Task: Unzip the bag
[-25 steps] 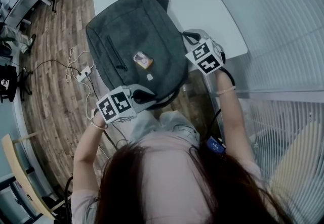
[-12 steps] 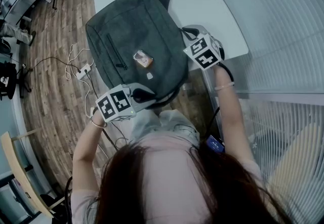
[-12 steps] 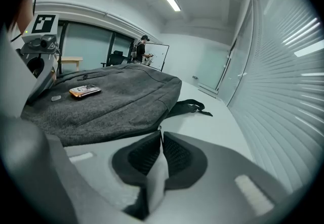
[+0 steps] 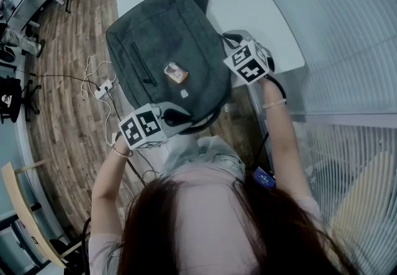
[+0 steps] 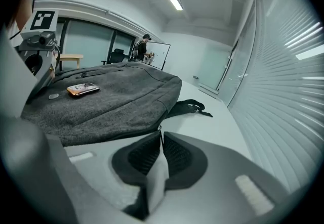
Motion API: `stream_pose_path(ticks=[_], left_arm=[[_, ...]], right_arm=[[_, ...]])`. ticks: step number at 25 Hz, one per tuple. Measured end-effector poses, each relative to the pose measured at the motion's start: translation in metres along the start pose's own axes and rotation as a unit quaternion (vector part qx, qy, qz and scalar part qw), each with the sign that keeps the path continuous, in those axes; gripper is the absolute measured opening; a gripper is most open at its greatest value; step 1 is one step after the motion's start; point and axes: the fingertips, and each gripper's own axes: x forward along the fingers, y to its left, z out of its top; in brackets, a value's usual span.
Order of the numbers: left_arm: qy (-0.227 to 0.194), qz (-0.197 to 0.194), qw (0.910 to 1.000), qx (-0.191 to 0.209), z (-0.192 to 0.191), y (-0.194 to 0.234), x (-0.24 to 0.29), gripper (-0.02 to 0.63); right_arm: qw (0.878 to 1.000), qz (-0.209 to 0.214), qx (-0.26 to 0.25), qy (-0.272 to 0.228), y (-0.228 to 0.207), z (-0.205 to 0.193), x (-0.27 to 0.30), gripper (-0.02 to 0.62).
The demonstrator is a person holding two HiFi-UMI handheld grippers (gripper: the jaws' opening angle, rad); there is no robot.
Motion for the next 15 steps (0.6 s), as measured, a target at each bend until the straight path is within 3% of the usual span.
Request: stream_pose_path(ticks=[15], left_arm=[[-0.011,0.008,0.9999,0.002,0.0023,-0.0028,-0.0029,0.051]], right_arm=[[0.999,-0.017,0.051,0.005,-0.0002,-0.0082,-0.0101,0.034]])
